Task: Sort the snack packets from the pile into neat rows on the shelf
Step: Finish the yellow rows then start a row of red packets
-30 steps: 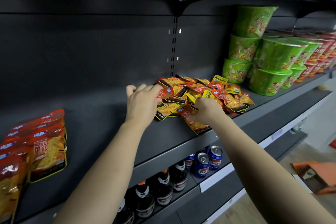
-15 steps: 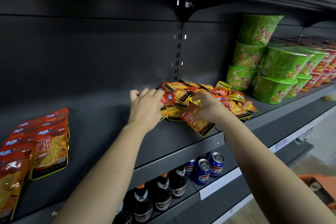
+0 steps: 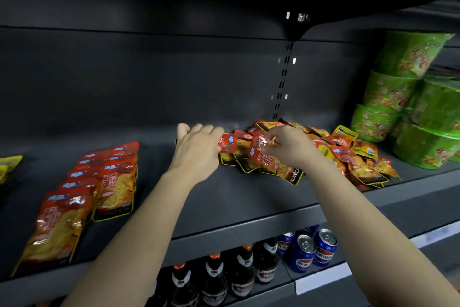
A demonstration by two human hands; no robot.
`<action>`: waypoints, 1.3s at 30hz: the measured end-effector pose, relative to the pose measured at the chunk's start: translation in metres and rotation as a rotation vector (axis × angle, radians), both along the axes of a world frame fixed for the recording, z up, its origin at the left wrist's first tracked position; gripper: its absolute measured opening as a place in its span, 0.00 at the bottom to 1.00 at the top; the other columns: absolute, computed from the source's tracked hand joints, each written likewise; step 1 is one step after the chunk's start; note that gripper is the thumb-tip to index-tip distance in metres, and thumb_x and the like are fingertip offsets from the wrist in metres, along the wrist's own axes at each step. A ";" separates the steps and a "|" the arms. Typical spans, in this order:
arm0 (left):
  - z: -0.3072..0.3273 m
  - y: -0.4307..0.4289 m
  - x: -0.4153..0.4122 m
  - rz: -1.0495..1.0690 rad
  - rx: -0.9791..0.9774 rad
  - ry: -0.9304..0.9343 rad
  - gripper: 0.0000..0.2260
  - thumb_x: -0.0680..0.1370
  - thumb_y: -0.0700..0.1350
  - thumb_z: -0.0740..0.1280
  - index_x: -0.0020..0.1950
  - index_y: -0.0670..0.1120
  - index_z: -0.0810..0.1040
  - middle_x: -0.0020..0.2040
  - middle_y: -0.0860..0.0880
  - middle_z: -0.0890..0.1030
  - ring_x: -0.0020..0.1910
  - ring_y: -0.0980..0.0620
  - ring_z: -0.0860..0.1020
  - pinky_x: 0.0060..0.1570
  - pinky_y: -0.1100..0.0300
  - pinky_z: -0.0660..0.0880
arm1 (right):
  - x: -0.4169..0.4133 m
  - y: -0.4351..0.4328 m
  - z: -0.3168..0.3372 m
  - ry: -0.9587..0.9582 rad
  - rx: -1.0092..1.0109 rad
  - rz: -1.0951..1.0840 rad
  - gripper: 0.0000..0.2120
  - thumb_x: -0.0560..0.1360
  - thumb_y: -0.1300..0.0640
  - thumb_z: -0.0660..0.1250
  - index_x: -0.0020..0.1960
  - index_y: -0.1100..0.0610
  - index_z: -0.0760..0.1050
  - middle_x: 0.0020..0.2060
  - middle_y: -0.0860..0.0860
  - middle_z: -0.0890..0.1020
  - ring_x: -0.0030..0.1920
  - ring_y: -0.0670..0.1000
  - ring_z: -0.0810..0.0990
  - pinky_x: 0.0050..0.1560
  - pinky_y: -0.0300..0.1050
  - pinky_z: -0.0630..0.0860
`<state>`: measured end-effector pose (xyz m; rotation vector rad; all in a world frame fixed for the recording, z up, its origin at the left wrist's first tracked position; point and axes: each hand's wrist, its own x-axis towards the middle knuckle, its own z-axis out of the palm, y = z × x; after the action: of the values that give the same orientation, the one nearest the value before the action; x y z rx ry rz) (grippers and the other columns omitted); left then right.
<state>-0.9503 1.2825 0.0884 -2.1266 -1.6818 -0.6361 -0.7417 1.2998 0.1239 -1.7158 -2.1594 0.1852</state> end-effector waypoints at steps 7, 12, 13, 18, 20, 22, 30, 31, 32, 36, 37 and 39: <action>0.003 -0.030 -0.070 0.131 0.002 0.036 0.08 0.77 0.44 0.62 0.57 0.49 0.72 0.52 0.52 0.77 0.53 0.49 0.73 0.54 0.56 0.57 | -0.075 -0.004 -0.006 0.053 0.036 0.118 0.07 0.74 0.51 0.69 0.48 0.54 0.78 0.36 0.48 0.75 0.43 0.53 0.75 0.41 0.45 0.71; 0.007 -0.059 -0.121 0.204 0.014 0.064 0.07 0.76 0.44 0.63 0.54 0.49 0.73 0.49 0.52 0.78 0.52 0.48 0.74 0.52 0.55 0.57 | -0.134 -0.017 -0.010 0.231 -0.023 0.162 0.07 0.73 0.51 0.69 0.44 0.54 0.77 0.31 0.49 0.75 0.37 0.52 0.75 0.35 0.44 0.66; 0.008 -0.065 -0.131 0.221 0.027 0.064 0.07 0.76 0.44 0.64 0.53 0.48 0.73 0.49 0.51 0.78 0.51 0.47 0.74 0.51 0.55 0.57 | -0.145 -0.020 -0.011 0.263 -0.038 0.172 0.07 0.73 0.51 0.69 0.42 0.54 0.76 0.32 0.50 0.76 0.37 0.52 0.75 0.36 0.45 0.67; 0.012 -0.089 -0.172 0.279 0.069 0.064 0.06 0.76 0.44 0.65 0.53 0.48 0.73 0.48 0.51 0.78 0.51 0.47 0.74 0.53 0.54 0.58 | -0.188 -0.037 -0.022 0.463 -0.144 0.234 0.06 0.72 0.51 0.70 0.42 0.53 0.76 0.33 0.49 0.78 0.32 0.48 0.76 0.30 0.43 0.72; 0.012 -0.097 -0.182 0.292 0.075 0.064 0.07 0.77 0.45 0.64 0.55 0.48 0.73 0.50 0.51 0.78 0.52 0.47 0.74 0.54 0.53 0.59 | -0.202 -0.044 -0.027 0.548 -0.212 0.240 0.07 0.71 0.51 0.71 0.43 0.51 0.75 0.38 0.50 0.81 0.37 0.49 0.80 0.32 0.45 0.76; 0.011 -0.103 -0.190 0.298 0.077 0.059 0.08 0.78 0.45 0.63 0.56 0.48 0.73 0.51 0.51 0.78 0.53 0.47 0.74 0.55 0.53 0.59 | -0.212 -0.048 -0.036 0.644 -0.288 0.247 0.11 0.66 0.48 0.72 0.44 0.51 0.75 0.44 0.54 0.83 0.45 0.53 0.83 0.44 0.53 0.81; 0.007 -0.120 -0.204 0.308 0.086 0.045 0.08 0.77 0.44 0.64 0.56 0.47 0.74 0.50 0.49 0.79 0.52 0.46 0.74 0.54 0.53 0.57 | -0.236 -0.067 -0.063 0.754 -0.443 0.248 0.12 0.70 0.62 0.75 0.48 0.58 0.72 0.48 0.60 0.83 0.49 0.59 0.83 0.54 0.58 0.79; 0.007 -0.121 -0.205 0.310 0.084 0.047 0.09 0.77 0.44 0.64 0.57 0.47 0.74 0.51 0.50 0.79 0.53 0.47 0.74 0.54 0.54 0.57 | -0.238 -0.069 -0.066 0.746 -0.444 0.240 0.12 0.70 0.62 0.75 0.47 0.58 0.72 0.47 0.59 0.83 0.49 0.60 0.83 0.53 0.58 0.79; 0.007 -0.122 -0.205 0.312 0.081 0.046 0.09 0.77 0.44 0.64 0.57 0.47 0.73 0.51 0.50 0.79 0.53 0.47 0.74 0.54 0.54 0.56 | -0.239 -0.071 -0.067 0.749 -0.452 0.230 0.11 0.70 0.62 0.75 0.46 0.58 0.72 0.45 0.59 0.82 0.48 0.60 0.83 0.50 0.59 0.80; 0.007 -0.125 -0.206 0.314 0.059 0.027 0.11 0.78 0.45 0.63 0.60 0.48 0.72 0.53 0.50 0.78 0.55 0.48 0.73 0.56 0.53 0.58 | -0.242 -0.075 -0.071 0.717 -0.448 0.188 0.11 0.71 0.62 0.74 0.45 0.58 0.72 0.43 0.56 0.81 0.43 0.55 0.82 0.38 0.49 0.80; 0.006 -0.125 -0.206 0.315 0.057 0.027 0.11 0.78 0.45 0.63 0.60 0.48 0.72 0.54 0.50 0.78 0.55 0.48 0.73 0.56 0.53 0.58 | -0.242 -0.075 -0.071 0.691 -0.433 0.180 0.11 0.71 0.61 0.75 0.45 0.57 0.72 0.42 0.55 0.81 0.42 0.54 0.81 0.36 0.46 0.78; 0.005 -0.126 -0.207 0.318 0.054 0.027 0.10 0.78 0.45 0.63 0.60 0.48 0.72 0.54 0.50 0.78 0.55 0.48 0.73 0.56 0.53 0.59 | -0.242 -0.075 -0.072 0.639 -0.400 0.175 0.11 0.70 0.59 0.76 0.43 0.55 0.73 0.39 0.52 0.80 0.41 0.53 0.79 0.39 0.46 0.75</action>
<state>-1.1570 1.1566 0.0936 -1.7686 -1.9093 -0.5467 -0.9840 1.2251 0.0514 -1.3756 -1.8462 1.1120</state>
